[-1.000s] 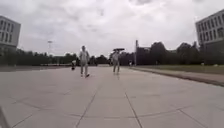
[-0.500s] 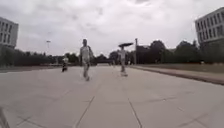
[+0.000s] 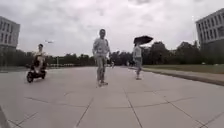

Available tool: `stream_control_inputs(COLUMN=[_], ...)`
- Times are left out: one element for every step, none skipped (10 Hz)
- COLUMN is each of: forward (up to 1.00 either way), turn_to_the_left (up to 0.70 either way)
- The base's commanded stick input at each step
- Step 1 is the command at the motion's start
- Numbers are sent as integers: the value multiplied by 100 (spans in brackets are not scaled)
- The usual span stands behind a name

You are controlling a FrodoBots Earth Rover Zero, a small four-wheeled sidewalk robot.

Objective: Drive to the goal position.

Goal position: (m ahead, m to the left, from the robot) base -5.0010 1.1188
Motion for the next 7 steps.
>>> stream_control_inputs(forward=[0,0,30,67,68,70,70], turn_to_the_left=[0,0,0,0,0,0,0])
